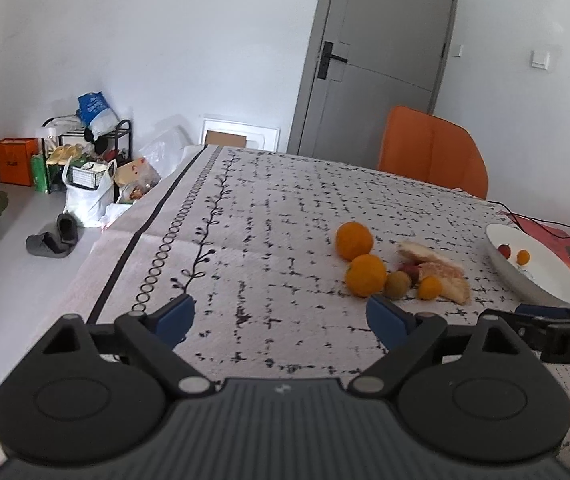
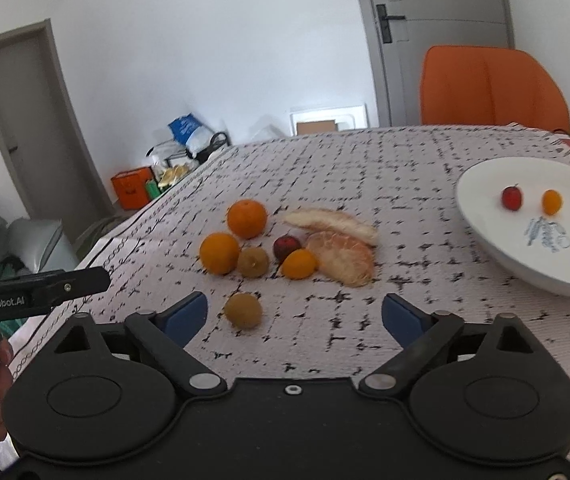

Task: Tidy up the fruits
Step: 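Grasp a brown kiwi with the right tool while the left tool grasps a large orange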

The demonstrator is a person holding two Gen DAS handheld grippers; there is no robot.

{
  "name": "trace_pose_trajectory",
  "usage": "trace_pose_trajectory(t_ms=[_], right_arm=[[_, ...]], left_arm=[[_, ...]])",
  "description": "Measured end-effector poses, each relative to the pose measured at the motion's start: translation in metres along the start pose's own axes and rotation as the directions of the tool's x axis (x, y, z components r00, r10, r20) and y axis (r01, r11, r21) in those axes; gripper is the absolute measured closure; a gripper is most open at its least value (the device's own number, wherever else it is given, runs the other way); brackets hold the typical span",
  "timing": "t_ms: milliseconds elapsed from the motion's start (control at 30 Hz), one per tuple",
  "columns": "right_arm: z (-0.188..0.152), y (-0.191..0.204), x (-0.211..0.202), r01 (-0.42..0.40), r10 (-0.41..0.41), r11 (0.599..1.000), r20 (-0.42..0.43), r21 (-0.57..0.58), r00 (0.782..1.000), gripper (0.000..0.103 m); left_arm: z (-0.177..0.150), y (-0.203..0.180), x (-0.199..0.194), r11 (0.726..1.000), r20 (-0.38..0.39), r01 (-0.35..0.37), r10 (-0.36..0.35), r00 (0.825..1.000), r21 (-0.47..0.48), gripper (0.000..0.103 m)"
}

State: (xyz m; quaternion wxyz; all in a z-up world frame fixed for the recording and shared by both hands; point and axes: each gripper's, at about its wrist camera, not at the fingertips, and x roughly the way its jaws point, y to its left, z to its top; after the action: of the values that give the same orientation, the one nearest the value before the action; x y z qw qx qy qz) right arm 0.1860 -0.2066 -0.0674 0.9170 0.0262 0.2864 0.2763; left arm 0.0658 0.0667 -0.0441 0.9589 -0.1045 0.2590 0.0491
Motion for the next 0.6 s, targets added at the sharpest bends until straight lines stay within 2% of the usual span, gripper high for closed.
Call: trace_pose_trajectory(t_ms=[67,467,600], right_arm=[[-0.001,0.003,0.005,-0.005,0.005,1.000,-0.011,-0.007,1.000,0.019],[-0.001,0.017,0.030,-0.054,0.052,0.998,-0.060,-0.025,0.997,0.035],[-0.003,0.018,0.036,-0.079,0.077,0.996,-0.068,-0.027,0.995,0.054]], left_arm=[[-0.001,0.003,0.002,1.000,-0.002,-0.006,0.006,1.000,-0.004,0.011],[-0.003,0.016,0.015,1.000,-0.038,0.009,-0.010,0.999,-0.023,0.015],[-0.003,0.013,0.021,1.000,-0.050,0.018,-0.018,0.999,-0.014,0.015]])
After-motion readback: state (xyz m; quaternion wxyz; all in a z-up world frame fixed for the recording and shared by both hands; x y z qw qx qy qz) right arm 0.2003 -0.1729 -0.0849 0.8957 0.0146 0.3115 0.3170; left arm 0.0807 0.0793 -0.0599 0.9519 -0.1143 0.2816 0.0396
